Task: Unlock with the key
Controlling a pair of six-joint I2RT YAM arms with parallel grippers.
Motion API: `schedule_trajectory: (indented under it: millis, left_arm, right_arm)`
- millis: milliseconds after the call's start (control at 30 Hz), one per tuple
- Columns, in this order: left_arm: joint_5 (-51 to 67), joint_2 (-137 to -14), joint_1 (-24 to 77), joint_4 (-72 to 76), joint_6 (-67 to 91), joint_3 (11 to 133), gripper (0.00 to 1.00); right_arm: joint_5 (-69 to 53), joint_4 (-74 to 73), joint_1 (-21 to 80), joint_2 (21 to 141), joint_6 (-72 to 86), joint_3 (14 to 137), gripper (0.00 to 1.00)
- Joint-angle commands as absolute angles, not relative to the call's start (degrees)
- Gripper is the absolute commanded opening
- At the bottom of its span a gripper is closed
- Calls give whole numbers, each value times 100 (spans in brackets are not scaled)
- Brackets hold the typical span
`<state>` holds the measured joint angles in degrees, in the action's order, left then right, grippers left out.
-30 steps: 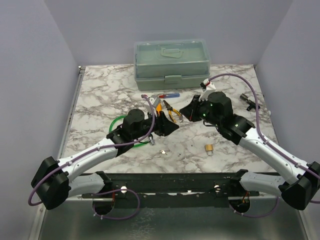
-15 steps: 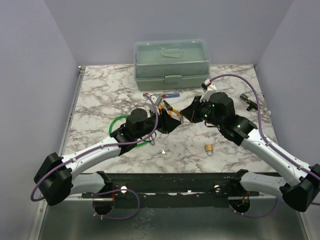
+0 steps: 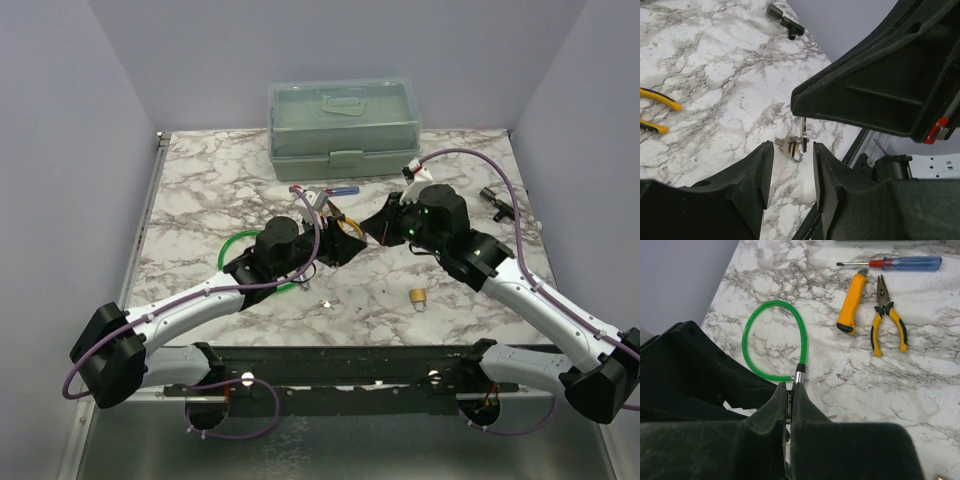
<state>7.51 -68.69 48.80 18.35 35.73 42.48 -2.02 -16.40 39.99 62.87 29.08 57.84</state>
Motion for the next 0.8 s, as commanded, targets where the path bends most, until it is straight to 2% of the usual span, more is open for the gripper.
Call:
schedule_trajectory:
  millis: [0, 100, 200, 567, 767]
  left_arm:
    - [650, -6878, 4922, 2092, 3557, 4474, 46]
    - [650, -6864, 4937, 2092, 3631, 4494, 52]
    - [661, -6887, 4931, 2092, 3647, 4516, 52]
    - [642, -7057, 4943, 2093, 3621, 4542, 32]
    - [554, -7050, 4953, 2100, 3571, 4542, 5]
  right_arm:
    - [-360, -1729, 4030, 6239, 2971, 5827, 0]
    - [-277, -1770, 4028, 6257, 2980, 5827, 0]
    - [-272, -1801, 4027, 6257, 2987, 5850, 0]
    - [-307, -1819, 4032, 6220, 3023, 5851, 0]
    - [-379, -1787, 4027, 6214, 3045, 5828, 0]
